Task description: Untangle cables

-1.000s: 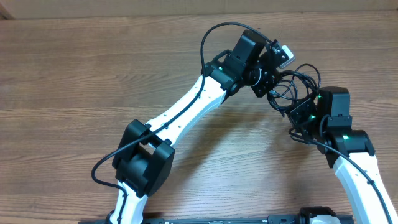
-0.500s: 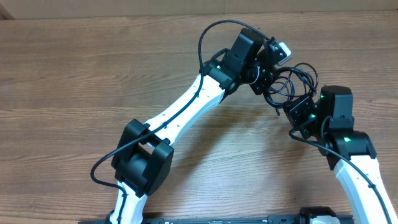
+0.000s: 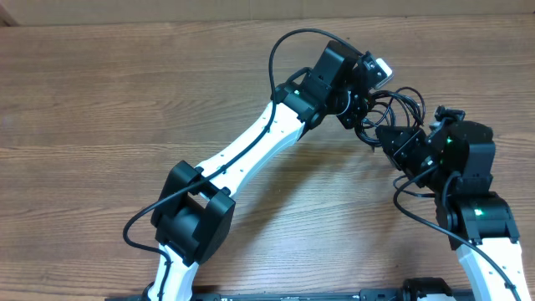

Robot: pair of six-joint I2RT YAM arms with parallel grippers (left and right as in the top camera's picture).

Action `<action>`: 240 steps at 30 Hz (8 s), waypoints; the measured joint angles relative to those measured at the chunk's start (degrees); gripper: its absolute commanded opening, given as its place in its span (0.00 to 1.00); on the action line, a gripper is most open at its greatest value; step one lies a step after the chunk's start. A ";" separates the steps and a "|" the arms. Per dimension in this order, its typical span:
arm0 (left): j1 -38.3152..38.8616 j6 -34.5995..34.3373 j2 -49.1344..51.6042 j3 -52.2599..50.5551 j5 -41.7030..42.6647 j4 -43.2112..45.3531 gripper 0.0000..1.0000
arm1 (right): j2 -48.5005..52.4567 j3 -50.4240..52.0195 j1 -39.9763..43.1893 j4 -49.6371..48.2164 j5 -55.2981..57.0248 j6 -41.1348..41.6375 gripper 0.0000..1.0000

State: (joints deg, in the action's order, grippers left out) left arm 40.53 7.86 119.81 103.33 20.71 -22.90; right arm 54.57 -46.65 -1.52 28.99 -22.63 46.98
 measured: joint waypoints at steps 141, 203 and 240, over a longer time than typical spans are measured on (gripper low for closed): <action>-2.38 -57.13 0.00 0.00 -24.63 -5.35 0.04 | 12.41 -0.02 -0.83 7.52 9.55 -2.43 0.69; -25.64 46.31 -24.44 0.11 35.52 -44.83 0.04 | 12.46 -0.02 -0.83 -7.78 -28.81 -23.69 0.73; -25.59 7.34 -24.46 0.11 5.84 -40.68 0.04 | 12.48 -0.04 -0.87 -16.98 -36.37 -13.75 1.00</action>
State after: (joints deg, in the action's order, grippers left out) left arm 14.94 15.20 95.35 103.44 26.55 -63.57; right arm 67.05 -46.70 -2.39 12.01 -59.00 33.23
